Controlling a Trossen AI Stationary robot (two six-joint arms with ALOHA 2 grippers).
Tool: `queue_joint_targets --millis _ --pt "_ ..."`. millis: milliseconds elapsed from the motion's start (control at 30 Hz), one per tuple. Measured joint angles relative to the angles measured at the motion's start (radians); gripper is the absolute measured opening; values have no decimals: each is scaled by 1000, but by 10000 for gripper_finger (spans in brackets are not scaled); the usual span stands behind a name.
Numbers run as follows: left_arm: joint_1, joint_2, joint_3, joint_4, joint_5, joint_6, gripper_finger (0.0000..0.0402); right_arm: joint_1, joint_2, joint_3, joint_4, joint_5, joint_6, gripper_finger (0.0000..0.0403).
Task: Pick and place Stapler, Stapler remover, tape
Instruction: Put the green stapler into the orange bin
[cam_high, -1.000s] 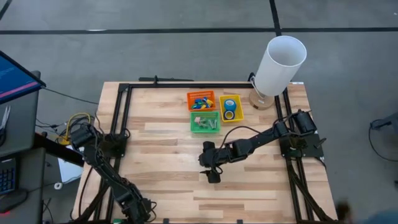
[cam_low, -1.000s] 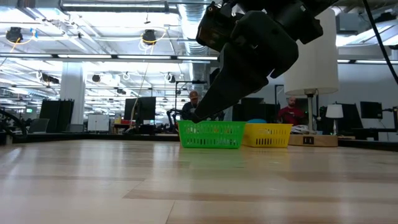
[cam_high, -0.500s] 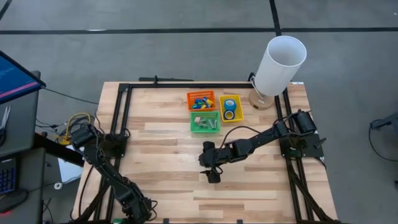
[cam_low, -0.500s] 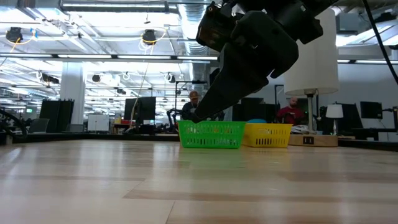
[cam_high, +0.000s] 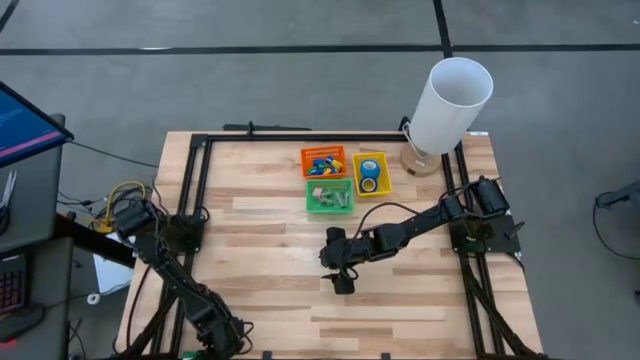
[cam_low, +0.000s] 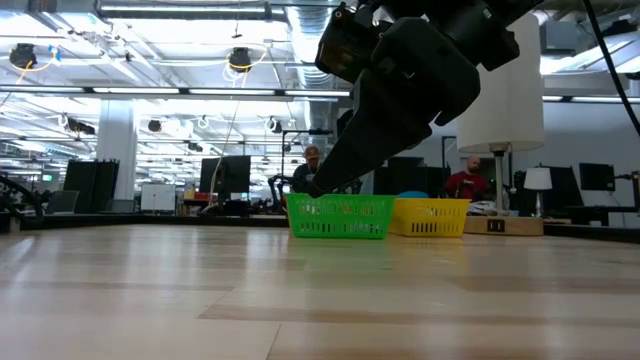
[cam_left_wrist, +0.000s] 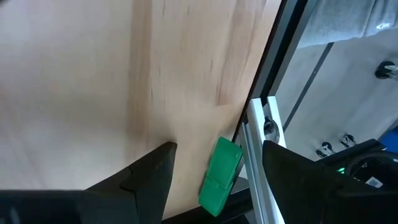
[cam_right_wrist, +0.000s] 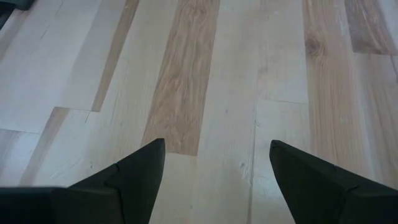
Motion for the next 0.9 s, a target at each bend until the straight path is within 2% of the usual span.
queue_joint_targets --millis 200,600,900 --pt "26 0 -1 7 -1 6 237 0 0 0 0 0 0 281" --pt "0 0 0 13 -29 -5 237 0 1 -19 4 0 0 281" --pt "-1 1 1 -5 2 -5 237 0 2 -29 27 0 0 281"
